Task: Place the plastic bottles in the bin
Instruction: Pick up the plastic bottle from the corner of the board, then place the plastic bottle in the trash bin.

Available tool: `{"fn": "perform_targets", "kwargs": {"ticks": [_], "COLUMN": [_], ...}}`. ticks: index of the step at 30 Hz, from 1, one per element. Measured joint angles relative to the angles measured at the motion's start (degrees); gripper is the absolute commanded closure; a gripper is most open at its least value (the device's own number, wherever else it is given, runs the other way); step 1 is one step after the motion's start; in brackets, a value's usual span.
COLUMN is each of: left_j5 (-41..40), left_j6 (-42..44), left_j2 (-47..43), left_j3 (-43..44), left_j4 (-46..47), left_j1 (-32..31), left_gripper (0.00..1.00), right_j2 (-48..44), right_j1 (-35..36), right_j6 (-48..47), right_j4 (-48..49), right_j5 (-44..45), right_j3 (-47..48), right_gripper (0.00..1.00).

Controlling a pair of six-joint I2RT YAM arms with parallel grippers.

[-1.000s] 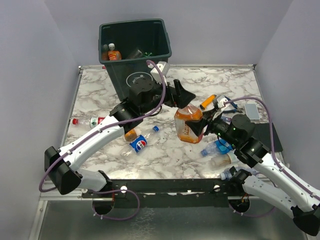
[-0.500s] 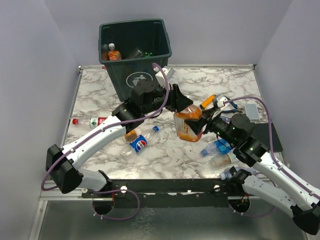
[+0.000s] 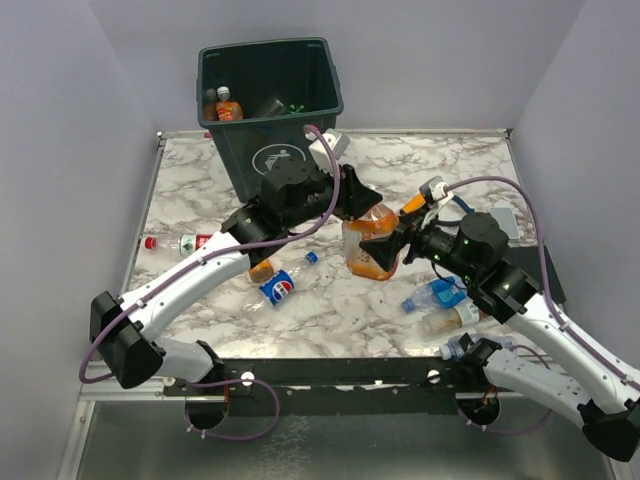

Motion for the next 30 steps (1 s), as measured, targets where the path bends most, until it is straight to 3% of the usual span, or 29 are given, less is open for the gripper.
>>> {"fn": "perform_targets", "kwargs": {"ticks": [7, 12, 21, 30], "left_j5": [-12.33, -25.62, -37.73, -41.38], "left_j6": [5.25, 12.37, 26.58, 40.89], "left_j2": [-0.24, -0.22, 8.02, 19.06], "left_j3": [11.06, 15.85, 28.52, 33.4], "left_j4": [-0.94, 6.29, 20.33, 37.9], "left_j1": [0.22, 3.28, 8.92, 14.75], "left_gripper": [1.0, 1.0, 1.0, 1.0], "right_j2": [-1.27, -6.34, -11.32, -13.38], "right_j1": [-0.09, 0.04, 0.04, 0.04], "right_j6": [3.69, 4.63, 6.21, 10.34], "right_j4": [-3.45, -2.8, -2.45, -3.1], "right_j5": [-6.12, -9.27, -5.29, -3.52], "right_j3": [10.45, 13.92, 4.59, -3.8], "right_gripper": [0.0, 0.0, 0.02, 0.03]}}
